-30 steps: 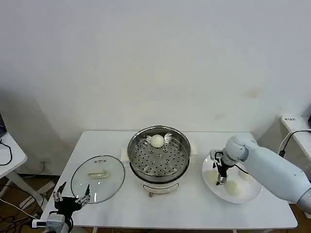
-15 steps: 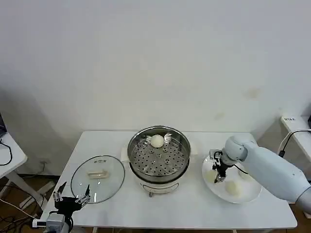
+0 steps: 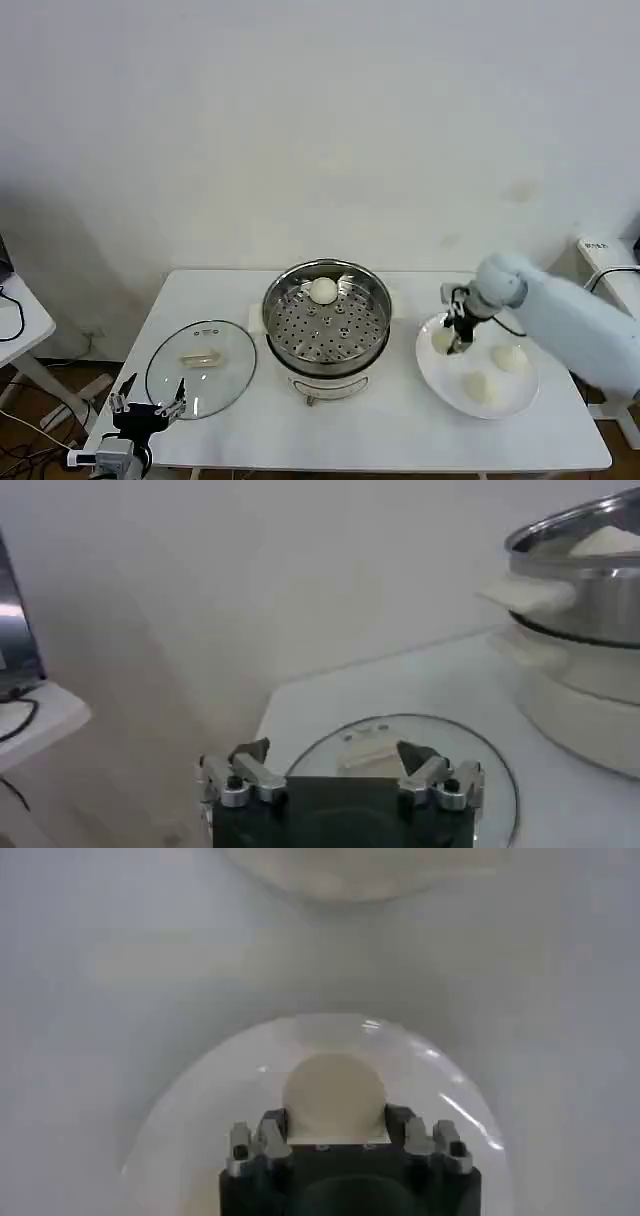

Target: Take steamed baozi put them in steamer then cover it.

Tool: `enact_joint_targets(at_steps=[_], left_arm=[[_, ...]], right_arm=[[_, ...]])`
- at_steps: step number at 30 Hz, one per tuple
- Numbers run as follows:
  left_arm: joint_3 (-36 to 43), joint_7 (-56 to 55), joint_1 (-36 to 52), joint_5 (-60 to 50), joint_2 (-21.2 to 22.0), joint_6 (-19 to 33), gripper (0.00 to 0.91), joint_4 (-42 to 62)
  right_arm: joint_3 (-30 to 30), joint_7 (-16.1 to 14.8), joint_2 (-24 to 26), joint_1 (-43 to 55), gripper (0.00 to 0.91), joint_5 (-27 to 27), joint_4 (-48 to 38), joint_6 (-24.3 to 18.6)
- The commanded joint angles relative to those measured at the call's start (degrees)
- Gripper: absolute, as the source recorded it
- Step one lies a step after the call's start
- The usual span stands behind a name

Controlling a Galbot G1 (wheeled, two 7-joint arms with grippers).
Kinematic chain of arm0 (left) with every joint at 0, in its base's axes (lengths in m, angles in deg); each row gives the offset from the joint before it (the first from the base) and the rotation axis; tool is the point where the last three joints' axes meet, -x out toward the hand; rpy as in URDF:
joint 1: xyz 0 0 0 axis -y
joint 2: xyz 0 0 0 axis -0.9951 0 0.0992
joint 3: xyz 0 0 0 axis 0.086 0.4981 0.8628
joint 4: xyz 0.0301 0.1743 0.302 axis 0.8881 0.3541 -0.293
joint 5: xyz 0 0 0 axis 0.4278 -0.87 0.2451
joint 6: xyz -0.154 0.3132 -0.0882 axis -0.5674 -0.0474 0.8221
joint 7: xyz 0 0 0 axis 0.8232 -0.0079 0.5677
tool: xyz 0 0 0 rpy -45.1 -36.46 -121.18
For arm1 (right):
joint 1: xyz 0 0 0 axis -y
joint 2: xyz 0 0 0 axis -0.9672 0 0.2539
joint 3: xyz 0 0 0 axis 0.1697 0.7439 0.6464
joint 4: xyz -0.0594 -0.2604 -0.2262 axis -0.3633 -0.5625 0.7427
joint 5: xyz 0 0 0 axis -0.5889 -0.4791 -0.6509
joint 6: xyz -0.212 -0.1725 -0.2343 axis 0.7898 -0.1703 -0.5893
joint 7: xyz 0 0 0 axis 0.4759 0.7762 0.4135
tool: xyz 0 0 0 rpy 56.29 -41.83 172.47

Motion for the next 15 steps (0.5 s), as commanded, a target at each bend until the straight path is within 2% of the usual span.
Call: enact_joint_targets(at_steps=[1, 4, 7, 9, 15], left_arm=[[-0.2, 0.0, 0.0, 0.1, 0.2, -0.1, 0.907, -1.5], [-0.5, -0.2, 0.0, 0.4, 0.5, -0.1, 0.907, -2.0], [-0.4, -0.3, -0.3, 0.4, 0.2, -0.1, 0.907, -2.5], [-0.4, -0.4, -0.2, 0.4, 0.5, -0.1, 0.907, -2.7], [-0.5, -1.0, -0.7, 0.5, 1.6, 0.0, 0.907, -4.1]], right_arm=[[6.2, -0.4, 0.7, 15.0, 0.645, 8.1, 1.3, 0.7], [7.0, -0.8, -2.2, 20.3, 0.645, 13.7, 0.8, 2.6], [7.9, -1.9, -5.7, 24.1, 0.645, 17.2, 0.4, 4.2], [8.2, -1.7, -7.1, 25.2, 0.645, 19.0, 0.1, 5.0], [9.9, -1.4, -16.8, 25.8, 0.645, 23.9, -2.5, 7.5]])
